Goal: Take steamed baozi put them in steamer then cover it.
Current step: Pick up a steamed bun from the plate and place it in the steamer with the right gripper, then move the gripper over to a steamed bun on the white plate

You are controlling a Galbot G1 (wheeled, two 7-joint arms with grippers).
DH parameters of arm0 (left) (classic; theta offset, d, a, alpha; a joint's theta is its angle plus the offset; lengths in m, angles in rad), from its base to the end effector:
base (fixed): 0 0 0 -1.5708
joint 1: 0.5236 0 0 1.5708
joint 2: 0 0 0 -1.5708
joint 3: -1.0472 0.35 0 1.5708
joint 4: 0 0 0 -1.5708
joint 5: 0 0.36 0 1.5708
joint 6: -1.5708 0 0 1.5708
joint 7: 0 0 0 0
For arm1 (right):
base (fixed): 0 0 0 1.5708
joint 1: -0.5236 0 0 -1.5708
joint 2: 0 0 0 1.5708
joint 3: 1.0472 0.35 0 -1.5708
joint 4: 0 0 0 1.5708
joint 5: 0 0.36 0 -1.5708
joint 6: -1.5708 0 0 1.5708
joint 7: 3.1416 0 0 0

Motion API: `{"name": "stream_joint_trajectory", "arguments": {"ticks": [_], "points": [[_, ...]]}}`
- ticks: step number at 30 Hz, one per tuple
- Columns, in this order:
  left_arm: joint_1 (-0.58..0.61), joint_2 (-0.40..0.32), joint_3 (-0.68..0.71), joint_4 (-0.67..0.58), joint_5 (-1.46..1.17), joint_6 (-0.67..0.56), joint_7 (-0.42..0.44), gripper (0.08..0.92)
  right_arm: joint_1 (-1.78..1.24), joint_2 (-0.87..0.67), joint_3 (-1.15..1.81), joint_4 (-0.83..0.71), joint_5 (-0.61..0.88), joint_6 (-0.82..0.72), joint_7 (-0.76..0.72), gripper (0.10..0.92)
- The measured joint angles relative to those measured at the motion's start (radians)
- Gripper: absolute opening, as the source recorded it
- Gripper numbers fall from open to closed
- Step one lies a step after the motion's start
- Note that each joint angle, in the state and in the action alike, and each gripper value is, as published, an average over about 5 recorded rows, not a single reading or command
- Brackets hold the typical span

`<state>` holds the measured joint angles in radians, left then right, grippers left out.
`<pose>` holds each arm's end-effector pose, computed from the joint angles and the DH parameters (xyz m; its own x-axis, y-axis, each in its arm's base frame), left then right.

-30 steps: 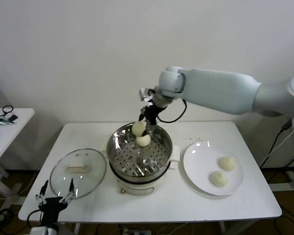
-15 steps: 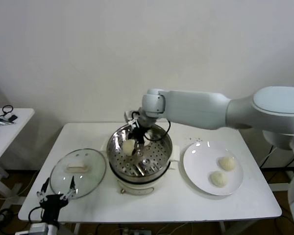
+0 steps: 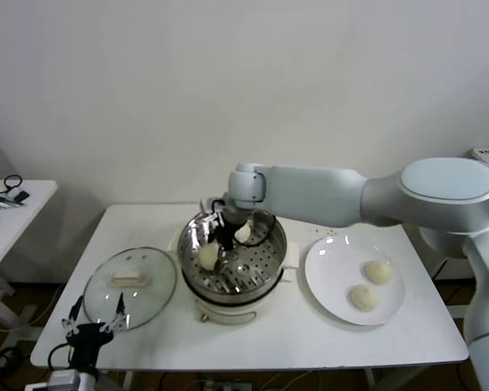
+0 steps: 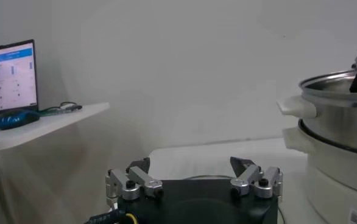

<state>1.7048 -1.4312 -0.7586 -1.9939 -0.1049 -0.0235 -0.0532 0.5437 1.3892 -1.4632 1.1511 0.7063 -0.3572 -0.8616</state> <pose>0.1368 0.1038 -0.3452 -0.9652 -0.2022 0.1658 -0.1764 0.9716 0.1578 0.5454 0.2061 -0.1219 -0.0373 -0.3379 0.9404 -0.9318 -0.3283 -0.1549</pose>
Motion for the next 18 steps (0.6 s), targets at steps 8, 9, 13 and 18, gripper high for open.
{"name": "stream_joint_trajectory", "arguments": {"ticks": [8, 9, 13, 18], "points": [[0.002, 0.001, -0.004, 0.001, -0.009, 0.002, -0.008, 0.823, 0.045, -0.042, -0.005, 0.029, 0.001, 0.016, -0.030, 0.823], [0.003, 0.001, -0.005, 0.000, -0.011, 0.002, -0.010, 0.823, 0.057, -0.052, -0.007, 0.035, 0.003, 0.020, -0.036, 0.823], [0.005, 0.003, -0.007, -0.001, -0.016, 0.002, -0.012, 0.823, 0.120, -0.109, -0.029, 0.066, 0.019, 0.041, -0.067, 0.823], [0.006, 0.006, -0.007, -0.002, -0.018, 0.003, -0.012, 0.823, 0.203, -0.205, -0.073, 0.123, 0.024, 0.065, -0.112, 0.823]]}}
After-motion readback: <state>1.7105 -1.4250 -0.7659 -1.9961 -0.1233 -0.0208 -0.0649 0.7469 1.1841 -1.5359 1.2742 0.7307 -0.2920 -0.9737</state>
